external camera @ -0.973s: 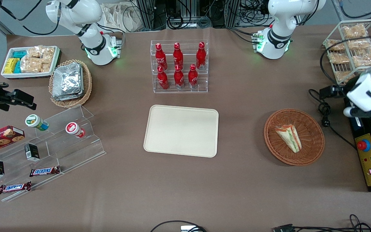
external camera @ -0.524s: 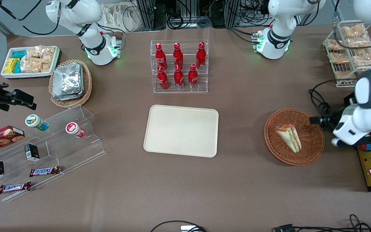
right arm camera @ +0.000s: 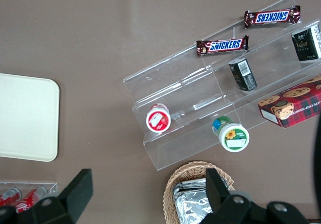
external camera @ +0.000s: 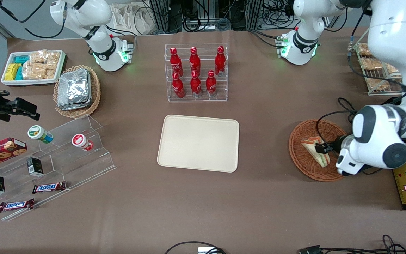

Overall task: Place sandwich from basket to tray
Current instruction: 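Lower the open left gripper onto the wrapped sandwich in the basket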

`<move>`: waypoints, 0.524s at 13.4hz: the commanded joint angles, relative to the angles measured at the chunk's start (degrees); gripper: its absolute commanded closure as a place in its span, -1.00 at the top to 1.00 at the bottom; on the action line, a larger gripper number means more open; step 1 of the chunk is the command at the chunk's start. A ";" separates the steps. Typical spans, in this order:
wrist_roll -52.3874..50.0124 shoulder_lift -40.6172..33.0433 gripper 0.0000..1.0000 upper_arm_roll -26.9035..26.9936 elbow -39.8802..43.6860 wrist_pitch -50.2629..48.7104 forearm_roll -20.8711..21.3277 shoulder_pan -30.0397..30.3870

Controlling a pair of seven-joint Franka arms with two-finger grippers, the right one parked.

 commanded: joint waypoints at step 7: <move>-1.54 5.88 1.00 0.17 1.41 5.21 -0.48 0.10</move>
